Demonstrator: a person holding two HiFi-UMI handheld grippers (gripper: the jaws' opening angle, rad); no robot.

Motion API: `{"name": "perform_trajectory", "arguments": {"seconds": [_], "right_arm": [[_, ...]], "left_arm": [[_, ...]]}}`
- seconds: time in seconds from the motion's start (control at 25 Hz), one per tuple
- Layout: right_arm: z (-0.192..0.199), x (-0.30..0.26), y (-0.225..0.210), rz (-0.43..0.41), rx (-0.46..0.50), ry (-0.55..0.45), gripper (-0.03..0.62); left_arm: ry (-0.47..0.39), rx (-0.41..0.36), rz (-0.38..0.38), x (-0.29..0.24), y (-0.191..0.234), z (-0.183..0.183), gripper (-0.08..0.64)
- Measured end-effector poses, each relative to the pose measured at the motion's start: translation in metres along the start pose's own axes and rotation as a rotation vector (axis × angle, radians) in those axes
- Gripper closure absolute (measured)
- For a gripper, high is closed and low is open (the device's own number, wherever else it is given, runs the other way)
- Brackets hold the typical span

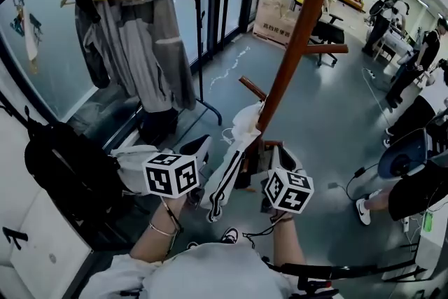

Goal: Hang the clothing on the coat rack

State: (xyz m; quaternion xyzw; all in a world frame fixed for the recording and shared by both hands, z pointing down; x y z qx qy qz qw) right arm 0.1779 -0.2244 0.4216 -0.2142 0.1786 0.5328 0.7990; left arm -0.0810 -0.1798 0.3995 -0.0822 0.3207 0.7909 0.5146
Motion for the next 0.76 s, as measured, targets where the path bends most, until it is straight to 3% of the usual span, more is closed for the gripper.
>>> {"name": "perform_trajectory", "arguments": {"seconds": [0.76], "right_arm": [[0.005, 0.011, -0.010, 0.013, 0.012, -0.002, 0.569]], "left_arm": [[0.039, -0.014, 0.010, -0.008, -0.011, 0.011, 0.551]]}}
Point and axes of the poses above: the fingertips, and each gripper's own axes: x backward along the fingers, y to its left, z out of its underside, the point moved 9 cm from there along x, backward along the fingers, and after that the axes turned 14 degrees about y, right-handed, at the moved point
